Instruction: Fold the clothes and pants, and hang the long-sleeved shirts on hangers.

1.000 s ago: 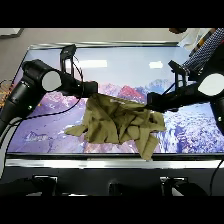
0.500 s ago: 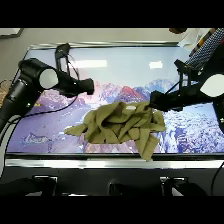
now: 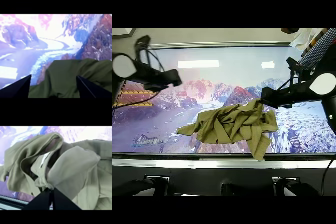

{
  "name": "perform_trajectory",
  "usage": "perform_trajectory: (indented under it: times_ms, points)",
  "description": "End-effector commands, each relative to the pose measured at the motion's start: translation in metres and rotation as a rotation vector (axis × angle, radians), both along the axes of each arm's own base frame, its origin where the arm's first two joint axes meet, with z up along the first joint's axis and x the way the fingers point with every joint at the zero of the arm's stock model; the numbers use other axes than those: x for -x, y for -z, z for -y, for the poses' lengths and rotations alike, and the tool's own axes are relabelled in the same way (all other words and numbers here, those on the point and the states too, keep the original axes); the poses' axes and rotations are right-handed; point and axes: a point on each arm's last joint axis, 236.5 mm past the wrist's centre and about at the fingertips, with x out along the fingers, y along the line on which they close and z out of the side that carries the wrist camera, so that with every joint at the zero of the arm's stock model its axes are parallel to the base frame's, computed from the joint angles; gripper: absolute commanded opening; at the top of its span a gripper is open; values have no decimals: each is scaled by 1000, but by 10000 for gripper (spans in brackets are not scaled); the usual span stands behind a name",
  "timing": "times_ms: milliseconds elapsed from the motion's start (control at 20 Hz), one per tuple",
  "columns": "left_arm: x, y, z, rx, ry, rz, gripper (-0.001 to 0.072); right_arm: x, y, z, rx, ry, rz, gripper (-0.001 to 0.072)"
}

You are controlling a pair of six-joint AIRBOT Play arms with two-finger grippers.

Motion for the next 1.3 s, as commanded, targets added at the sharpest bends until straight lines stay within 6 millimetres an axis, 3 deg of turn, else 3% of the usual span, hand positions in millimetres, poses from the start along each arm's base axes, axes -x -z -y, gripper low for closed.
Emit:
perform_trajectory:
  times_ms: [0,100,200,300,400,600,800,950,1050,1150,1250]
  points:
    - [9,-15,-105,-119,-158,26,618,-3,6,0,12,-21,-2,25]
    - [21,-11,-166,-149,-263,41,616,-4,8,3,26,-19,-3,25]
    - [43,12,-216,-193,-320,-44,615,-2,9,4,35,-28,-8,25]
    - [61,36,-247,-187,-390,-124,615,-1,9,4,35,-29,-10,25]
    - [69,45,-265,-167,-458,-152,616,-1,10,4,37,-28,-10,25]
    - [64,57,-310,-140,-527,-100,617,-2,12,10,67,-24,-7,25]
    - [100,92,-390,126,-613,-70,617,-3,16,18,109,-28,-4,26]
    - [133,96,-452,-37,-536,-25,617,0,18,22,128,-36,-11,26]
    - [136,86,-492,-268,-452,13,618,2,19,22,131,-39,-20,26]
    - [134,81,-525,-388,-470,33,617,0,19,24,138,-36,-13,26]
    - [127,101,-538,-364,-449,-4,614,-1,20,28,156,-32,-11,26]
